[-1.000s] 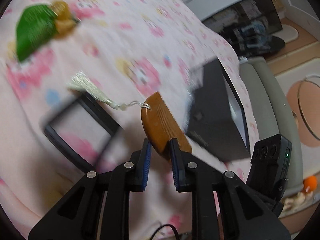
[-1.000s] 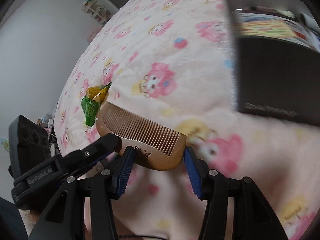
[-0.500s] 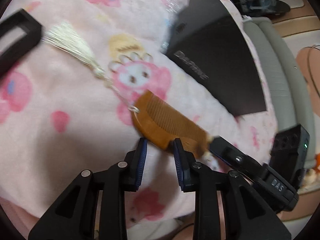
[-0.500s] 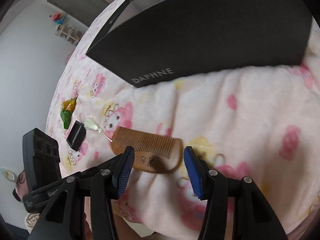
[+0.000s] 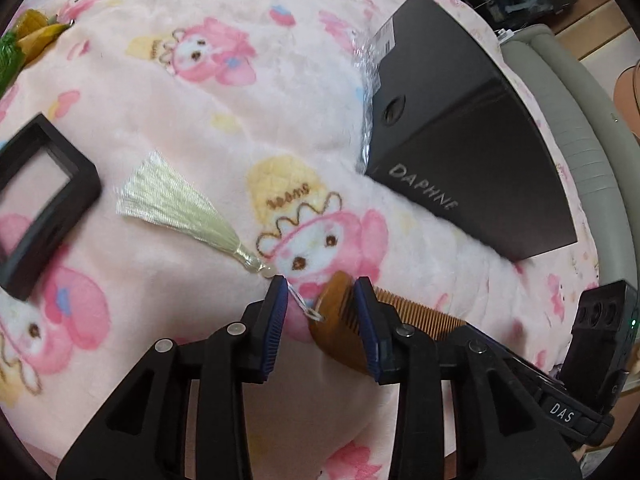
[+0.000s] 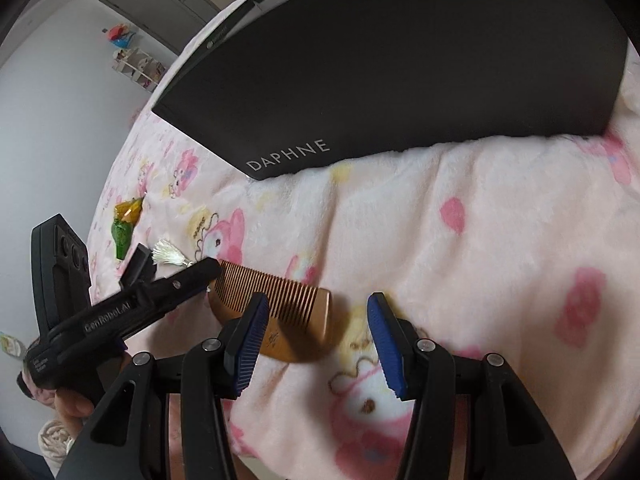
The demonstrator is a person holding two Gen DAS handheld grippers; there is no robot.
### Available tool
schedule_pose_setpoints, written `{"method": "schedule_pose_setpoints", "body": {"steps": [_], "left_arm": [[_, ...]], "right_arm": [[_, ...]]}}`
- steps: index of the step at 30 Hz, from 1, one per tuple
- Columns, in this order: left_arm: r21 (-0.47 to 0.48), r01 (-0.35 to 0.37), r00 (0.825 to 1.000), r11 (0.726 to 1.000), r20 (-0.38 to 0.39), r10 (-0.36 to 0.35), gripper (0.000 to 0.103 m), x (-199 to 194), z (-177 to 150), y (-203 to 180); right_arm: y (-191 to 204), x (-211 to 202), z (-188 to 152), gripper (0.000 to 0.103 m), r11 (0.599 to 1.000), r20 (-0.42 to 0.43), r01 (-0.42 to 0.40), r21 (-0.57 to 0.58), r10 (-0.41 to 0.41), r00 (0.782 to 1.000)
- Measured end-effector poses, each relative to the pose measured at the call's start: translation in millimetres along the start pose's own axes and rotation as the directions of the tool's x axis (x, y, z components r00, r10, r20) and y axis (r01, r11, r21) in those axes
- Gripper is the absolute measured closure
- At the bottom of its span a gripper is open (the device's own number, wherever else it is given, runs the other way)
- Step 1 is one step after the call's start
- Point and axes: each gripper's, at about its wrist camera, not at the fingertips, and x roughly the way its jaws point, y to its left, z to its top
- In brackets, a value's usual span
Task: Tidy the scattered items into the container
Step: 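Carry the held comb with the left gripper over the black box, then lower the comb into the black box and open the left gripper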
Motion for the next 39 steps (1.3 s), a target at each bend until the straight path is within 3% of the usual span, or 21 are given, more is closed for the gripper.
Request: {"method": "schedule_pose_setpoints", "body": {"steps": [6,9,15,21,25,32,39], "left_arm": [[0.016,0.060,0.998,0.998,-0.016,-0.060,0.067,-15,-6,-14],[0.025,0.091,0.996,0.996,-0.005,-0.091,0.072,-27,-7,-22],[0.108,0.150,0.986,0.983,0.056,-0.157,0.075,-65,2,-64],[0.252,0.182,0.970,0.951,0.110,-0.215,0.076,-85,32,-137],[0.334,0.148,0.966,0.931,0.151,-0.208,0.075,-69,63,-191],[0.338,0.148,0.966,0.929,0.152,-0.209,0.073,-36,113,-231],[0.304,0.099,0.984,0.947,0.113,-0.139,0.072,14,143,-242]], "right_arm": [[10,3,-1,0.057,0.999,-0.007,0.003,-0.039,-0.004,1.000],[6,-10,1,0.059,0.999,0.017,0.008,-0.032,-0.007,1.000],[12,-68,13,0.059,0.999,0.137,0.007,-0.047,-0.001,0.991],[9,-133,52,0.059,0.997,0.277,0.030,-0.066,-0.010,0.961],[1,-157,87,0.059,0.996,0.343,0.058,-0.068,-0.032,0.939],[-21,-167,149,0.059,0.991,0.391,0.112,-0.075,-0.074,0.918],[-51,-130,200,0.059,0.985,0.349,0.152,-0.085,-0.114,0.930]]}}
